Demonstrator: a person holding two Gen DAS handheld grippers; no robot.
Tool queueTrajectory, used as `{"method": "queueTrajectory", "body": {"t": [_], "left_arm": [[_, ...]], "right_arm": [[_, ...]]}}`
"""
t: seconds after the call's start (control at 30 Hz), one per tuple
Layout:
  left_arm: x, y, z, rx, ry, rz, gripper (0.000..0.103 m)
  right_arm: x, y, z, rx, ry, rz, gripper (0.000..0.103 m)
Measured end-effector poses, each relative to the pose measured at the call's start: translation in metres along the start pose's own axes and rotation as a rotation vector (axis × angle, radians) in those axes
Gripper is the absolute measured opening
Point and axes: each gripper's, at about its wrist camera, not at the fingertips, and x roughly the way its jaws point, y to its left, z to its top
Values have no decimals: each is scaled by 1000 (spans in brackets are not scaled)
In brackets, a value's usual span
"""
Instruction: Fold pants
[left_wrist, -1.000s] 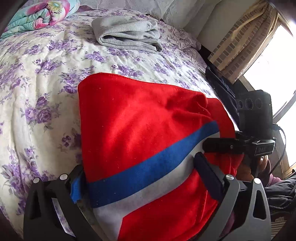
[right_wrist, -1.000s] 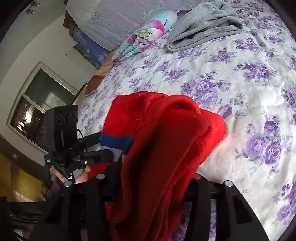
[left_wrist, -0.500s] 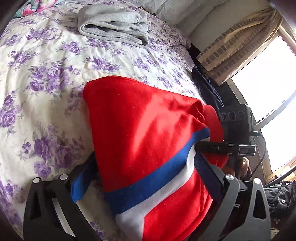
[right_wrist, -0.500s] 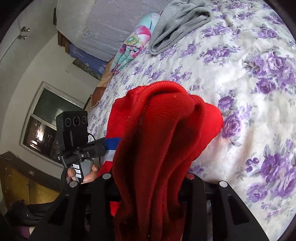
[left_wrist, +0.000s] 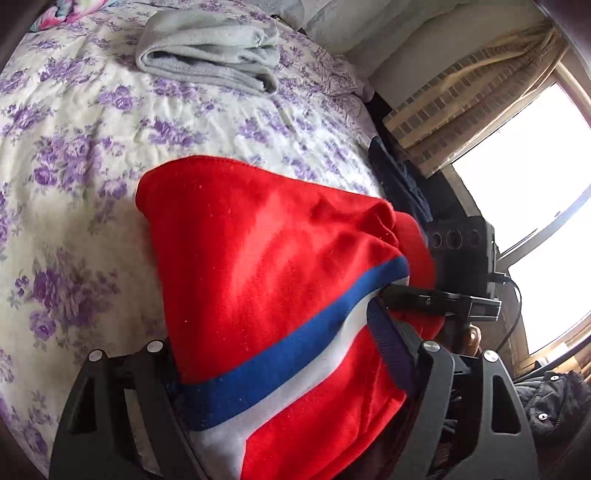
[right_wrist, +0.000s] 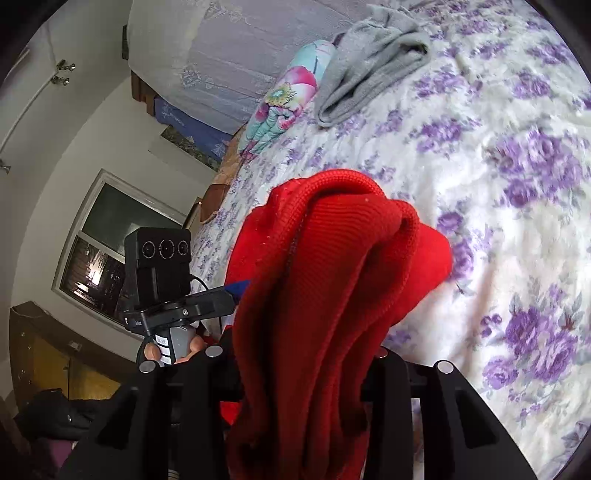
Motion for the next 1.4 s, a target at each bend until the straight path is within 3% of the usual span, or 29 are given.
{"method": "queueTrajectory", "body": {"t": [0.17,0.4,0.5,0.57,0.6,0.63,0.67,0.7,0.73,0.77,0.83,0.97,1.07,1.2,1.3,1.4], "left_arm": [[-36,-33,65,71,-104,22,77],[-44,-35,241,124,-257,134,83],[-24,-1,311,59,-293,142,86],[3,40,344,-27,-275,160,87],[22,65,357,-86,-261,169,87],[41,91,365,-141,-231,184,87],[61,121,370,-207,-195,234,87],[78,148,370,-270,-162,294,87],[89,171,366,-325,-144,262,89],[86,180,363,-368,-168,208,90],[69,171,366,-357,-205,175,88],[18,137,360,-312,-262,167,89],[-34,87,329,-238,-340,206,90],[-90,-2,247,-62,-443,307,93],[-131,-76,187,64,-465,353,98],[-164,-136,122,188,-506,460,98]], "right_arm": [[-20,55,67,-164,-62,-32,38],[-17,94,235,-326,-216,-170,41],[9,76,299,-361,-289,-269,57],[36,48,332,-342,-311,-368,61],[52,29,346,-317,-317,-420,73],[70,5,357,-285,-314,-508,86],[86,-18,365,-252,-300,-632,86],[100,-40,368,-227,-277,-748,86],[108,-56,367,-227,-260,-764,86],[102,-57,363,-231,-298,-722,86],[84,-39,355,-260,-384,-715,87],[22,14,333,-331,-522,-669,88],[-32,55,296,-345,-561,-607,88],[-105,121,215,-422,-587,-543,98],[-155,174,149,-505,-607,-548,99],[-182,211,89,-584,-579,-587,99]]}}
